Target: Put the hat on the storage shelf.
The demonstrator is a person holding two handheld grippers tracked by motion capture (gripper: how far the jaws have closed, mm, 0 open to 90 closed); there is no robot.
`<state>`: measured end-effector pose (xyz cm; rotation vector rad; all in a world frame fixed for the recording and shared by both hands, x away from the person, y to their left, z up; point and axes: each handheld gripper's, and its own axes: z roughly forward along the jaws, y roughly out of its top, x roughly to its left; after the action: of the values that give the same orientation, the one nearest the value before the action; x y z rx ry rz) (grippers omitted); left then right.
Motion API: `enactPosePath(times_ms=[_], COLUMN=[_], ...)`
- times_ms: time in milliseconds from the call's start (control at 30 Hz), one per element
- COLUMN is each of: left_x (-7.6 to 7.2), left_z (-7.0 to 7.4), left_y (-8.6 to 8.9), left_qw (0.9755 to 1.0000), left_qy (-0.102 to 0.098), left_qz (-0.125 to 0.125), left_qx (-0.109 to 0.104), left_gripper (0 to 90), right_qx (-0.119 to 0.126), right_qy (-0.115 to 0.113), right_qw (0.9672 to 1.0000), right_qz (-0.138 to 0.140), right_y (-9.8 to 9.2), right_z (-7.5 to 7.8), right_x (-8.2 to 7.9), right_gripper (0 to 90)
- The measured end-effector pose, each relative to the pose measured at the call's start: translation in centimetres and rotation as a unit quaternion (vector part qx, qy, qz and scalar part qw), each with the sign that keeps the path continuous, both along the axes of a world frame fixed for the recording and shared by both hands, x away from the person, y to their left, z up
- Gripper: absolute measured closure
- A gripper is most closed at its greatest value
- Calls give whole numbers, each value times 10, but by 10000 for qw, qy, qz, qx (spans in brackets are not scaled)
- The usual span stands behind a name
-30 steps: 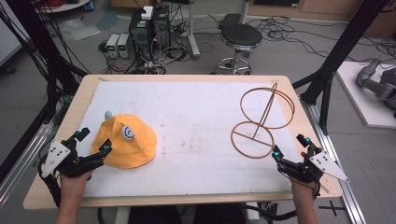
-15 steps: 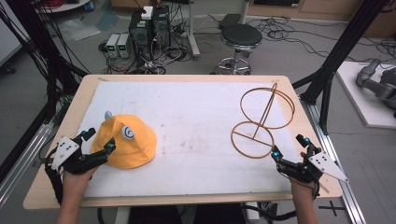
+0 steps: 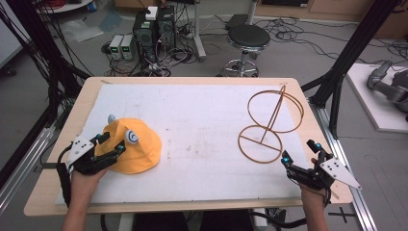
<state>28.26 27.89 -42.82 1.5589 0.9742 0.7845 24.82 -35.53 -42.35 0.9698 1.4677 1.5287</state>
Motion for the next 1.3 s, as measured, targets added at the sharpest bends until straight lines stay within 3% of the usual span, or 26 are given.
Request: enactPosePath(times_ms=[200,400,467,533,667,867,967,1000,1133,1300], left_x=[4,4,4,4,4,1,-4,-4,-11,-16], left_z=[-2,-2,-2,-3,-3,2,11,11,22,34], left_y=[1,-1,-1,-1,0,-1,-1,-1,-2,-7], left_qw=[9998,9996,9994,9993,9991,9996,9993,9993,9975,9952], left_qy=[175,221,281,316,360,118,-190,-190,-520,-772], left_qz=[-1,-165,-184,-164,-156,-183,-165,-165,-181,-240], left_qx=[-40,-66,-80,-109,-178,-180,-278,-278,-445,-544], left_gripper=[427,715,748,852,880,882,882,882,882,883], right_qx=[-20,-24,-41,-40,-52,-51,-69,-69,-71,-6], right_qy=[10,45,20,31,55,39,19,19,15,10], right_qw=[10000,10000,10000,10000,10000,10000,10000,10000,10000,10000], right_qz=[-16,-21,-19,-21,-19,-29,-16,-16,7,22], right_y=[0,1,1,2,2,3,4,4,5,6], right_z=[0,0,0,0,0,0,0,0,0,1], right_x=[0,0,1,1,0,0,0,0,0,0], right_gripper=[34,35,35,35,35,35,35,35,35,35])
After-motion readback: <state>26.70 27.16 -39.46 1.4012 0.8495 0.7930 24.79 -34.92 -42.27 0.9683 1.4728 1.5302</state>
